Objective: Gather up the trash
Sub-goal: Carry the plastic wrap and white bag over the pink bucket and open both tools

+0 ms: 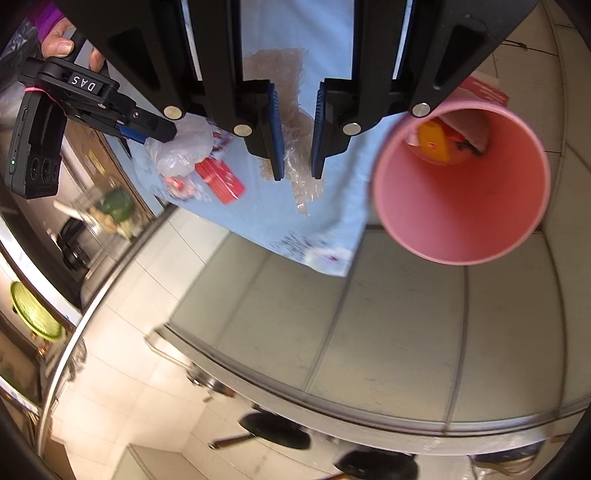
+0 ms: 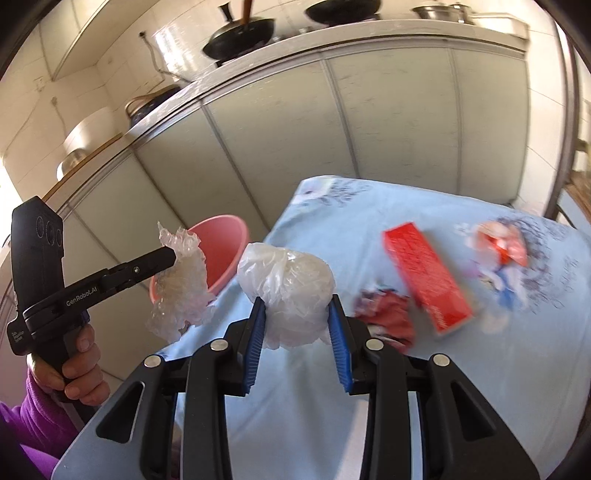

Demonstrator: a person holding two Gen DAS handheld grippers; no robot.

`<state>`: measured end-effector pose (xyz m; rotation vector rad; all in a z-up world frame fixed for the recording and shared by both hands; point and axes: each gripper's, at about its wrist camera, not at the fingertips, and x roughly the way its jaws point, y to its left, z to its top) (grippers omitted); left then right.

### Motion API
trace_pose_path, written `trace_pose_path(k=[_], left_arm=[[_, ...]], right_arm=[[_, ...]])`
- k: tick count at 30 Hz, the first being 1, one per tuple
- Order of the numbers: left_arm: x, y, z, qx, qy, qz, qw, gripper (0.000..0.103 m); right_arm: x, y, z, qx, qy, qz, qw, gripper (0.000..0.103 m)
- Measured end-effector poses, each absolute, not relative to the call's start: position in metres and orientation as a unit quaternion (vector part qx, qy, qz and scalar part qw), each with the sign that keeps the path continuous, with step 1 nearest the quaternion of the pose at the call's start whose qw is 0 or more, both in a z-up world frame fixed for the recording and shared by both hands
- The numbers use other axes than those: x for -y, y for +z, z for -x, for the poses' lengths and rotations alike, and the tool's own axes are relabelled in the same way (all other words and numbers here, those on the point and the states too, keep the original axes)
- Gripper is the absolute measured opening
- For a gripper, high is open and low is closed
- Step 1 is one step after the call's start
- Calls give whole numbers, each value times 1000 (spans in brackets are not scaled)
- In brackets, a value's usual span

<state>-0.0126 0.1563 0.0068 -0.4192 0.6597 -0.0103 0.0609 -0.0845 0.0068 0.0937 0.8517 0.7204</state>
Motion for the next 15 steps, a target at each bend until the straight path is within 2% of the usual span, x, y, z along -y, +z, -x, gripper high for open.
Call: trace_pose_path(k=[8,15], left_arm=[[-224,9,36,-291,93,208,929,14],[-256,-10,34,-294,158,197,922,14]], right_arm=[[-4,14,-70,-416,409,-11,812,34],[-73,4,-82,-438,438,21,785,34]])
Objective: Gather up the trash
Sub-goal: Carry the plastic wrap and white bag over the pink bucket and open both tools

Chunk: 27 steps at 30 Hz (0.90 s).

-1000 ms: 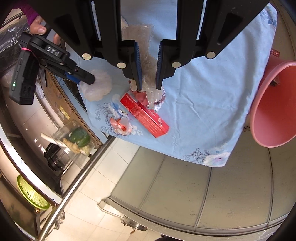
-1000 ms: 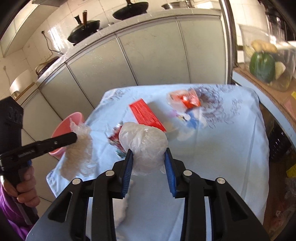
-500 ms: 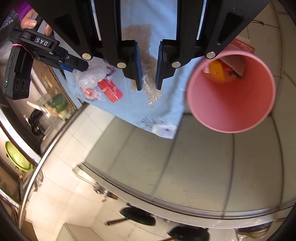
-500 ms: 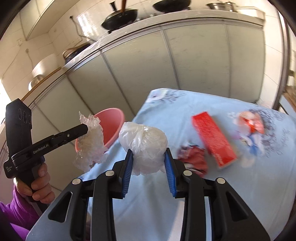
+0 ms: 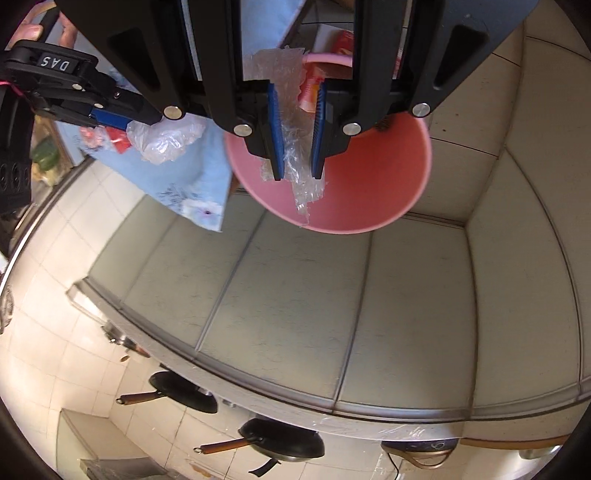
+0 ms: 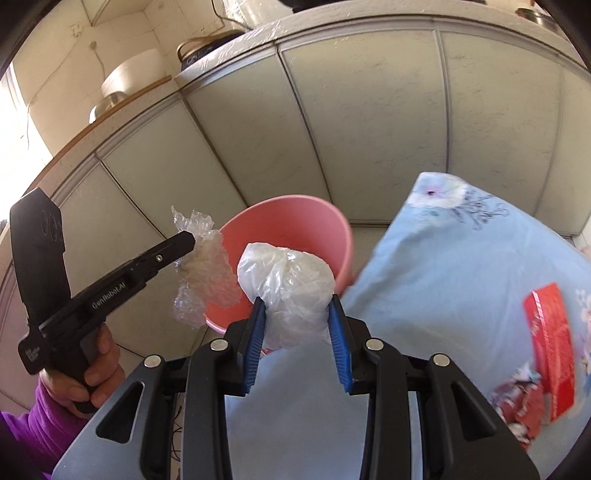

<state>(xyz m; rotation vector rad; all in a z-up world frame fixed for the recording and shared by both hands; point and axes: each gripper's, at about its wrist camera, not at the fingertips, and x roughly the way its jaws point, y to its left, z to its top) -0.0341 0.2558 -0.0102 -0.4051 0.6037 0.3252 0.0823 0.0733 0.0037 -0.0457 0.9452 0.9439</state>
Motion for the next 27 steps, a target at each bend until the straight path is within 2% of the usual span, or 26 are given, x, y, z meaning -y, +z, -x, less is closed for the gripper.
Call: trace_pose_path(k=[11,17,21,27], left_arm=[[-269,-49,14,-335,197,183,903,14],[-277,-59,13,-347,205,193,895,19],[-281,-65,9,-357,209,203,888,27],[-282,-67,9,-361,213,208,884,29]], right_arm=[[-134,-38,-98,-482,435,52,759,34],[-149,-47,-97,-491,432,71,753,38],[-154,-49,-97,-493,435,68,750,43],[-153,-48,-96,-491,440,69,749,44]])
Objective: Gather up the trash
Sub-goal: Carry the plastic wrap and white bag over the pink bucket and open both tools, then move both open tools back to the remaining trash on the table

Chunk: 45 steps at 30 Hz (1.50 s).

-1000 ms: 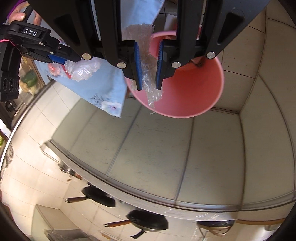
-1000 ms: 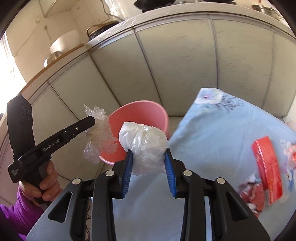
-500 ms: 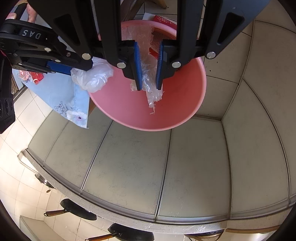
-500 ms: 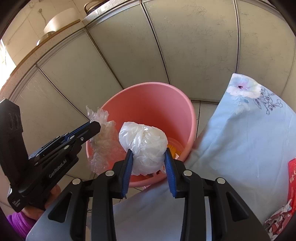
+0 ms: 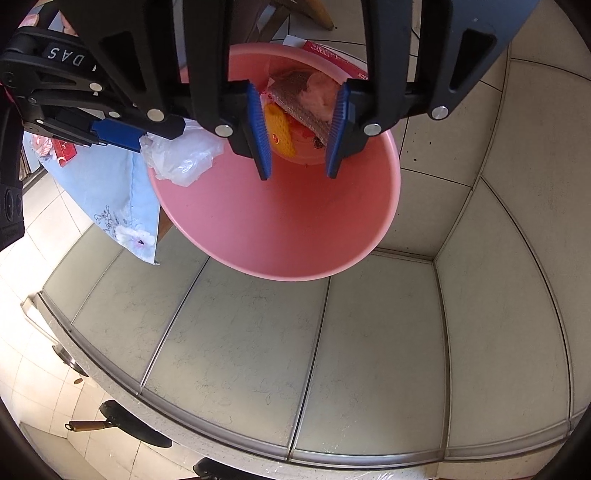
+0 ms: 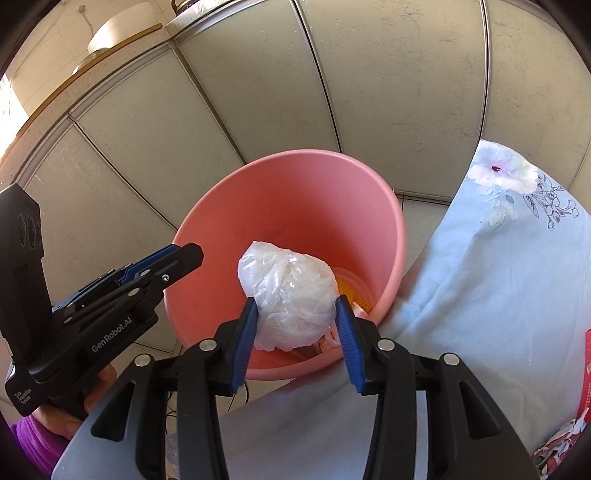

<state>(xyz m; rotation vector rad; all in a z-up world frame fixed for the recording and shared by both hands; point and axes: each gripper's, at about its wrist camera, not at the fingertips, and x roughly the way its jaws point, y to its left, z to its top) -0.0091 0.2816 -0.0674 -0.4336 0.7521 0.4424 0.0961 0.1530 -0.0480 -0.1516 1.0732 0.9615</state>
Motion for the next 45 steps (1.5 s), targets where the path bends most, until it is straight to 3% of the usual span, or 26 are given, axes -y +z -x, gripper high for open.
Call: trace_pose_path(k=[26,45], left_arm=[[-243,-32,29,-346,165,199,902,30],[-161,-20,30,-355,87,158,917,30]], right_arm=[[-78,-19,-60,-448,437,54,778,47],[102,-10,-25,-422,319,16,848,47]])
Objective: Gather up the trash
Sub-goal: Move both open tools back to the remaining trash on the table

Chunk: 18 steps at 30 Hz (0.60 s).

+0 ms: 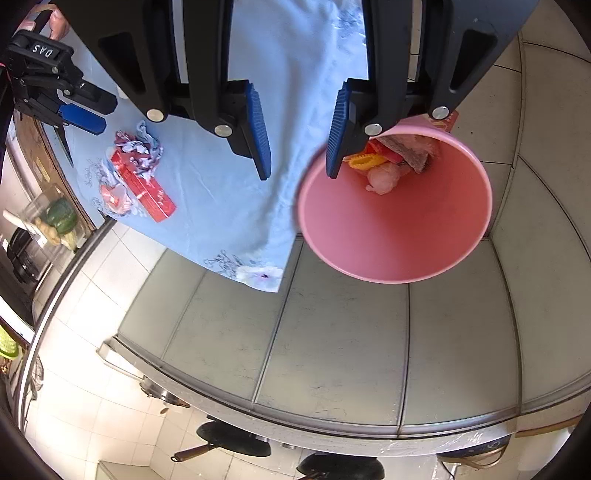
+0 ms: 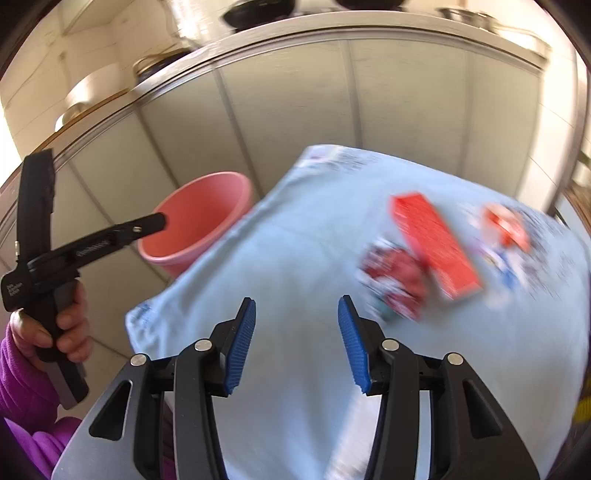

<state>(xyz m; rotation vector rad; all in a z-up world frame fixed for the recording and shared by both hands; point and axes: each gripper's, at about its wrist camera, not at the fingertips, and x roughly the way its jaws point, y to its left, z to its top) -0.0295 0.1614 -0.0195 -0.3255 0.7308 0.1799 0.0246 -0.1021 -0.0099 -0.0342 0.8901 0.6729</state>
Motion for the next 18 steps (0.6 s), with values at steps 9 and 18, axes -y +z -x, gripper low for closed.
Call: trace_pose_path(k=[9,18], left_arm=[[-134,-19,34,-361,59,148,919,30],[-114,-20,37,-366,39,134,920,30]], right_arm=[[167,-34,-6,-446,262,-25,855,47],[157,-50,17,-465,277,9,841,47]])
